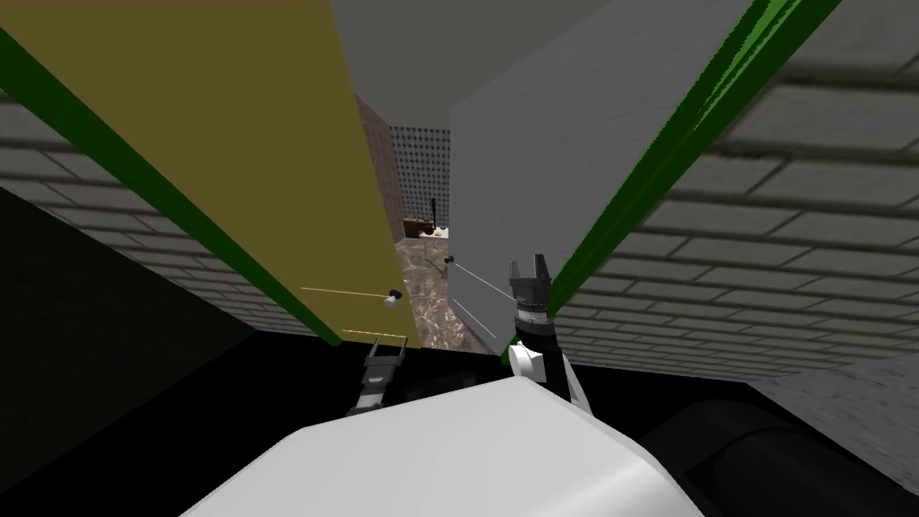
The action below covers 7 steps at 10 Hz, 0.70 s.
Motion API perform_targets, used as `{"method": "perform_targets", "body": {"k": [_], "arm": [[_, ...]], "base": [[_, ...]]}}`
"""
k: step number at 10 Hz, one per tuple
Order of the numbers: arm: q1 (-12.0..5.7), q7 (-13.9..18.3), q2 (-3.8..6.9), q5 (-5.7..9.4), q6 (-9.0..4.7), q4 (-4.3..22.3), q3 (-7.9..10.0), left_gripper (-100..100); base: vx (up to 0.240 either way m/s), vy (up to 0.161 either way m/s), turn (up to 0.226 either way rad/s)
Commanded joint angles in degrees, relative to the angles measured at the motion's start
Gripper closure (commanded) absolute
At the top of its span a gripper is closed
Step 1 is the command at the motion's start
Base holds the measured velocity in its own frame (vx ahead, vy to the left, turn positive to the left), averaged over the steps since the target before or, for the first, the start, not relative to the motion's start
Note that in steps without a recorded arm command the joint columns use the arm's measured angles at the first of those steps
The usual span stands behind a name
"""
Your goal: Push the door open
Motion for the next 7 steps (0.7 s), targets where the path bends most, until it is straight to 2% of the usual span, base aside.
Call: {"method": "perform_targets", "body": {"k": [1, 2, 4, 7], "arm": [[0.04, 2.04, 1.03, 1.66, -0.77, 1.43, -1.49, -100], [-0.17, 3.35, 1.58, 2.62, -1.39, 2.77, -2.41, -100], [-0.37, 4.63, 2.11, 3.56, -1.98, 4.07, -3.31, -100], [-0.98, 8.45, 3.70, 6.38, -3.77, 7.97, -6.00, -100]], "base": [[0.113, 0.147, -0.131], [0.131, 0.170, -0.166], [0.063, 0.139, -0.091], [0.104, 0.167, -0.157]]}}
